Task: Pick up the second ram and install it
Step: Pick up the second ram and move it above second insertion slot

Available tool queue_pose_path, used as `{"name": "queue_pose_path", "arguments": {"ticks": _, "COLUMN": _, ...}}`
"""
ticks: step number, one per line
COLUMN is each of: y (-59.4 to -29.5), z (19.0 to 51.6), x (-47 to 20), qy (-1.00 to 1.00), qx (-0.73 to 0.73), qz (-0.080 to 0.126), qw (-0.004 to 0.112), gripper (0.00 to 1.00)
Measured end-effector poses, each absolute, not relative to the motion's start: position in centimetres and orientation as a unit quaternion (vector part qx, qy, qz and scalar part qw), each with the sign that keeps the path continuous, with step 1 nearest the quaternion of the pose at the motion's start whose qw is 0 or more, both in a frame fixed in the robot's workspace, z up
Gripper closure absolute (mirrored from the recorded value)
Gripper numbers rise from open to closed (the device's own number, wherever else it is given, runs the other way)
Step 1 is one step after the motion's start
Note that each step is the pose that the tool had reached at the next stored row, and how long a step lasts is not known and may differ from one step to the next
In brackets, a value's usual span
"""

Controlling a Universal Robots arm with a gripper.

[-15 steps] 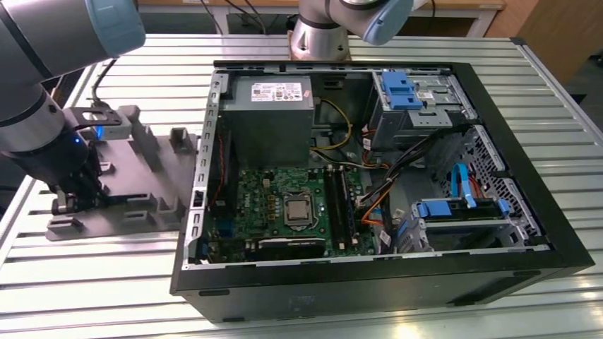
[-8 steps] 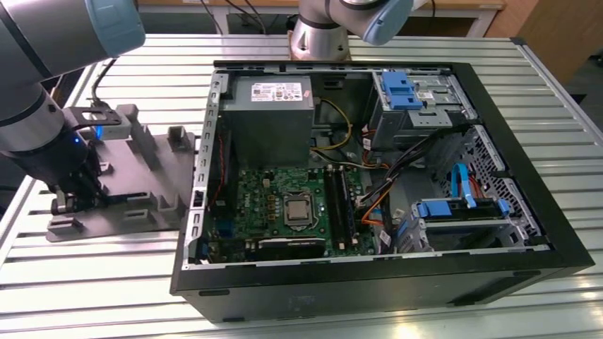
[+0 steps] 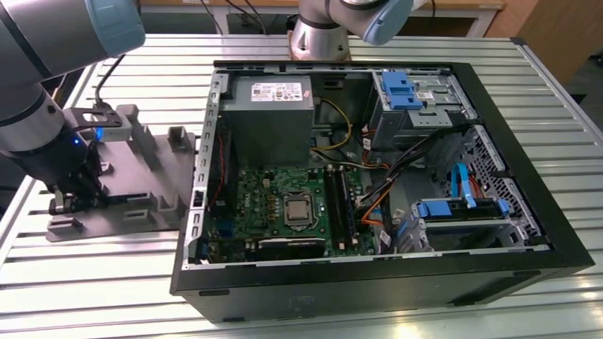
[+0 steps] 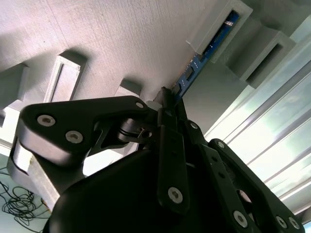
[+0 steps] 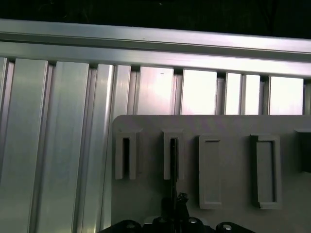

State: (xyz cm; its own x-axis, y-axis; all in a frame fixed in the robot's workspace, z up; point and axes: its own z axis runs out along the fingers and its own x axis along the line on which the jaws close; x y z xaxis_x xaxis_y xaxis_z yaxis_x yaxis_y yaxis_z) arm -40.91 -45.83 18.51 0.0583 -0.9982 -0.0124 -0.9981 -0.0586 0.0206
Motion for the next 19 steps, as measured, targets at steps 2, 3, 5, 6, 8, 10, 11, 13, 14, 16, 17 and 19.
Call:
{"name": "queue_pose_path", "arguments": {"ticks": 2, "y": -45.83, "z": 18.51, "x": -40.91, "qy": -0.686, "qx": 0.727, "qz": -0.012, "qw": 0.003, "gripper": 0.85}}
{"name": "queue_pose_path", "arguments": {"ticks": 3, "y": -45.83, "z": 18.51, "x": -40.91, "qy": -0.686, "qx": 0.727, "qz": -0.012, "qw": 0.003, "gripper": 0.85}}
{"name": "queue_pose_path", "arguments": {"ticks": 5, "y": -45.83, "z": 18.51, "x": -40.91, "qy": -0.687, "qx": 0.726, "qz": -0.012, "qw": 0.003, "gripper": 0.85}}
{"name": "queue_pose_path", "arguments": {"ticks": 6, "y": -45.83, "z": 18.5, "x": -40.91, "qy": -0.691, "qx": 0.722, "qz": -0.012, "qw": 0.003, "gripper": 0.85}}
{"name": "queue_pose_path", "arguments": {"ticks": 8, "y": -45.83, "z": 18.5, "x": -40.91, "qy": -0.702, "qx": 0.712, "qz": -0.011, "qw": 0.003, "gripper": 0.85}}
{"name": "queue_pose_path", "arguments": {"ticks": 10, "y": -45.83, "z": 18.49, "x": -40.91, "qy": -0.708, "qx": 0.707, "qz": -0.011, "qw": 0.003, "gripper": 0.85}}
{"name": "queue_pose_path", "arguments": {"ticks": 11, "y": -45.83, "z": 18.5, "x": -40.9, "qy": -0.708, "qx": 0.707, "qz": -0.011, "qw": 0.003, "gripper": 0.85}}
{"name": "queue_pose_path", "arguments": {"ticks": 13, "y": -45.83, "z": 18.49, "x": -40.91, "qy": -0.708, "qx": 0.706, "qz": -0.011, "qw": 0.003, "gripper": 0.85}}
{"name": "queue_pose_path", "arguments": {"ticks": 14, "y": -45.83, "z": 18.49, "x": -40.91, "qy": -0.708, "qx": 0.706, "qz": -0.011, "qw": 0.003, "gripper": 0.85}}
{"name": "queue_pose_path", "arguments": {"ticks": 16, "y": -45.82, "z": 18.5, "x": -40.9, "qy": -0.708, "qx": 0.706, "qz": -0.011, "qw": 0.003, "gripper": 0.85}}
{"name": "queue_pose_path", "arguments": {"ticks": 17, "y": -45.82, "z": 18.56, "x": -40.9, "qy": -0.708, "qx": 0.706, "qz": -0.011, "qw": 0.003, "gripper": 0.85}}
{"name": "queue_pose_path", "arguments": {"ticks": 19, "y": -45.83, "z": 18.69, "x": -40.91, "qy": -0.708, "qx": 0.706, "qz": -0.011, "qw": 0.003, "gripper": 0.85}}
